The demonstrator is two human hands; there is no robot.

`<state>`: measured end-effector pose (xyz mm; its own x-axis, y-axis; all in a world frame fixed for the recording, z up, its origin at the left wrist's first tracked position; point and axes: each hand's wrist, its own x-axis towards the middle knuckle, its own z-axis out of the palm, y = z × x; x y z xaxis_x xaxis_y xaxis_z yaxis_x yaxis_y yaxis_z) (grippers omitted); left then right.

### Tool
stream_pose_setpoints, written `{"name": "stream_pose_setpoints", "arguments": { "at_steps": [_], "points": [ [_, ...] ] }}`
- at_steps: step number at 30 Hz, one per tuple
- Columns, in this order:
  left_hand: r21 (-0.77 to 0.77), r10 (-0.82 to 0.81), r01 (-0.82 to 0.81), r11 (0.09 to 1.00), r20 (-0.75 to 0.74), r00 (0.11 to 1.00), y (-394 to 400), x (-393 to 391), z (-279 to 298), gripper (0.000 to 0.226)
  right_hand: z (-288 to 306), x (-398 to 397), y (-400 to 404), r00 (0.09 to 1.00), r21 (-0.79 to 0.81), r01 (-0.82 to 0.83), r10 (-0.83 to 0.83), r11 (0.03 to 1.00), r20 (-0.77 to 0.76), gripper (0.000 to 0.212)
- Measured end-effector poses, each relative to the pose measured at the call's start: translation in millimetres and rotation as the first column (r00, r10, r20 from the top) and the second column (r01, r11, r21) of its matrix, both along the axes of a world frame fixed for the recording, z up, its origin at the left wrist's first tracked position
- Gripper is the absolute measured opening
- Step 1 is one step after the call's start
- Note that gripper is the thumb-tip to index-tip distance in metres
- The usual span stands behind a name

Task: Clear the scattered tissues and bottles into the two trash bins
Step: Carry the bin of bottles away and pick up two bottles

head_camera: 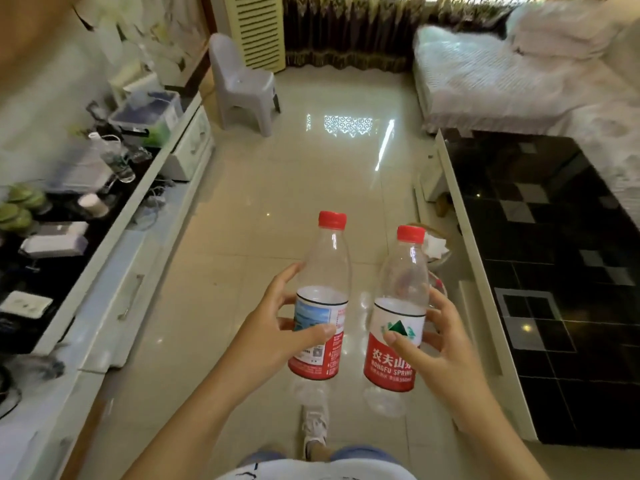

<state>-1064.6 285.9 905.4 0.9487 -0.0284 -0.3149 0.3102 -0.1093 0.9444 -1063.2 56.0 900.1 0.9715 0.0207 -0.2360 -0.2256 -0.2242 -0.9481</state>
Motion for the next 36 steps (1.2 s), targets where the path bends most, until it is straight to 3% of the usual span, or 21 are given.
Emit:
{"name": "stream_pose_setpoints", "arguments": {
  "at_steps": [8, 16, 25, 36],
  "points": [
    [0.000, -0.053, 0.053, 0.999, -0.029, 0.998, 24, 147, -1, 0.088, 5, 130, 9, 0.998, 0.042, 0.054, -0.053, 0.998, -0.019, 0.070],
    [-0.014, -0.304, 0.304, 0.953, -0.080, 0.949, 22, 316, -14, 0.089, 0, 237, 22, 0.960, 0.025, 0.281, -0.280, 0.959, -0.028, 0.077],
    [-0.039, -0.592, 0.593, 0.805, -0.138, 0.794, -66, 466, -32, 0.087, -20, 314, -16, 0.797, -0.001, 0.602, -0.601, 0.799, -0.066, 0.080],
    [-0.052, -0.812, 0.819, 0.572, -0.179, 0.555, -204, 570, -86, 0.079, -81, 389, -89, 0.609, -0.026, 0.785, -0.779, 0.619, -0.147, 0.073]
  ]
}}
